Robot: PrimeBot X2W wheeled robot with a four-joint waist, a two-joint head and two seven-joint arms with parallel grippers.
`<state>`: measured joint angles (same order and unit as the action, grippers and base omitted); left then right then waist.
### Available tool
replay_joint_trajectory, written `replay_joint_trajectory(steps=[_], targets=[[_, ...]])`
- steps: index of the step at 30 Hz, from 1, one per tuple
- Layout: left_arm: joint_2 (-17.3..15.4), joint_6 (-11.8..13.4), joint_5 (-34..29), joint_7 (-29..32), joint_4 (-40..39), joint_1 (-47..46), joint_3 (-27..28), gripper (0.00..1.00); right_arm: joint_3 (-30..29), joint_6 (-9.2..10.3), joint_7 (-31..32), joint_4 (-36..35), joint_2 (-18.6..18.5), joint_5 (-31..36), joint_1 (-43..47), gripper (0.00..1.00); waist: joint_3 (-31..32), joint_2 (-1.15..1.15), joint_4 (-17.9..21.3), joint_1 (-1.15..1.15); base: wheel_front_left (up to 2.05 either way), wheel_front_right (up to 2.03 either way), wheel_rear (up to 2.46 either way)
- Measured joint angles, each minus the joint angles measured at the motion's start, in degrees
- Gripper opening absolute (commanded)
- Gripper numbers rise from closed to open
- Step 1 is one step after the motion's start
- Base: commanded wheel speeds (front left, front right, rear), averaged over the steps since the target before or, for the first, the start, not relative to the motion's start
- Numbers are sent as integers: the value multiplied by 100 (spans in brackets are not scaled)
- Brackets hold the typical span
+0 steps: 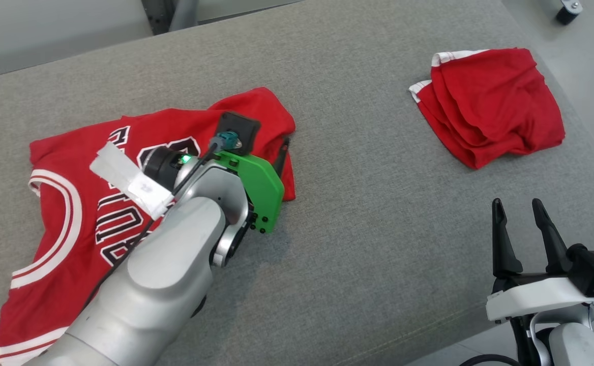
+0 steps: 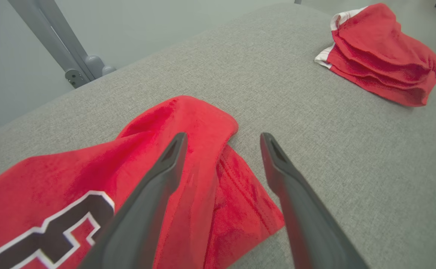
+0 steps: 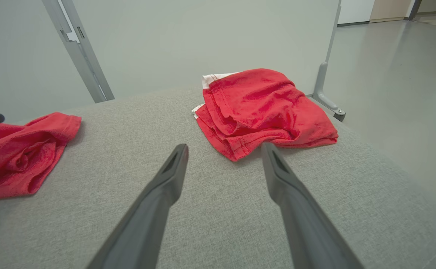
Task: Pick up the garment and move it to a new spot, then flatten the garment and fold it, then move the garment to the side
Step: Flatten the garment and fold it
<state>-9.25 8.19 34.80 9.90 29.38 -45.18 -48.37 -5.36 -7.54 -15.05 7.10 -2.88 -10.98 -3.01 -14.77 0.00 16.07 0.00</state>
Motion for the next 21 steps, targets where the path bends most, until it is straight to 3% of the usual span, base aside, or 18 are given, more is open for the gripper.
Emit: replay_joint_trajectory(steps=[9,16,17,18,19,20,21], targets=[[155,-353,-18,-403,1543,-458,4,100,-20,1,0,31,-2,-101,-60,100,-227,0,559,0,0,0,0],[255,-364,-112,-692,2132,-740,-16,100,11,1,0,48,-1,-112,-55,100,-275,0,706,0,0,0,0],[283,-364,-114,-694,2231,-756,-36,84,12,1,0,52,-1,-113,-56,100,-266,0,707,0,0,0,0],[304,-366,-115,-694,2321,-759,-55,49,13,1,0,53,-1,-113,-57,100,-257,0,707,0,0,0,0],[318,-375,-115,-695,2413,-760,-66,35,15,1,0,55,-1,-113,-57,100,-248,0,707,0,0,0,0],[323,-411,-114,-702,2487,-762,-74,4,19,1,0,55,-1,-113,-58,100,-238,0,705,0,0,0,0],[327,-432,-113,-705,2557,-767,-83,0,20,1,0,55,0,-113,-58,100,-229,0,702,0,0,0,0]])
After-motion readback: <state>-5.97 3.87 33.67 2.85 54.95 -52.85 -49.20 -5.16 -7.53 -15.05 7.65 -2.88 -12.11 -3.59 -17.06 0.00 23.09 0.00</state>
